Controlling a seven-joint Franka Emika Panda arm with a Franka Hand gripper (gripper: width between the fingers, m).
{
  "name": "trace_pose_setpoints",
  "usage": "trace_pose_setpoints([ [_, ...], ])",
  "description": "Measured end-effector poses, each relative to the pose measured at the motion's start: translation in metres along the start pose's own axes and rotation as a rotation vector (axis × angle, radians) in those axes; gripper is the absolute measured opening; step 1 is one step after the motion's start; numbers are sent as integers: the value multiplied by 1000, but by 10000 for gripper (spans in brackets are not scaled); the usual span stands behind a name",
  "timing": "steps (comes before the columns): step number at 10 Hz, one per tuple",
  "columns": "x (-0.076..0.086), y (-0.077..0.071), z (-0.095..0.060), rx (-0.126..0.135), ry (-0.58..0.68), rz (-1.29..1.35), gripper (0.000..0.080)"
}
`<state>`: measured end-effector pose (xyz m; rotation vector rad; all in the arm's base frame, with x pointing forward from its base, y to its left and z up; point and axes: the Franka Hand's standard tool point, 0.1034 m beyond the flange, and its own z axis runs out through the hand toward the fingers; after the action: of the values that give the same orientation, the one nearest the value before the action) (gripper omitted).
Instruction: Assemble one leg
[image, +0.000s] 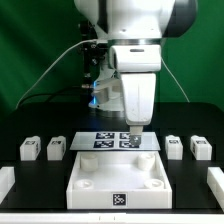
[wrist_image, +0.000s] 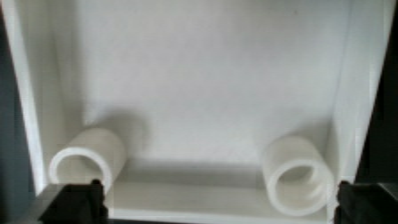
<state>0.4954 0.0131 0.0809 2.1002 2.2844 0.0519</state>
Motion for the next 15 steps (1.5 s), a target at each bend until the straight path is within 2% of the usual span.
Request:
trace_pose_setpoints([
  [3,0,0,2,2,-3,-17,650],
  [5,-5,-31,28,37,3,17,650],
  [6,-11,-46,40,39,8,22,650],
  [8,-19,-59,62,58,18,45,650],
  [10,-15,-65,69,77,21,78,650],
  [11,-16,-65,69,76,21,81,612],
  [12,-16,-66,70,77,21,82,441],
  [13,-16,-66,70,77,21,82,441],
  [15,-16,-66,70,78,21,83,141],
])
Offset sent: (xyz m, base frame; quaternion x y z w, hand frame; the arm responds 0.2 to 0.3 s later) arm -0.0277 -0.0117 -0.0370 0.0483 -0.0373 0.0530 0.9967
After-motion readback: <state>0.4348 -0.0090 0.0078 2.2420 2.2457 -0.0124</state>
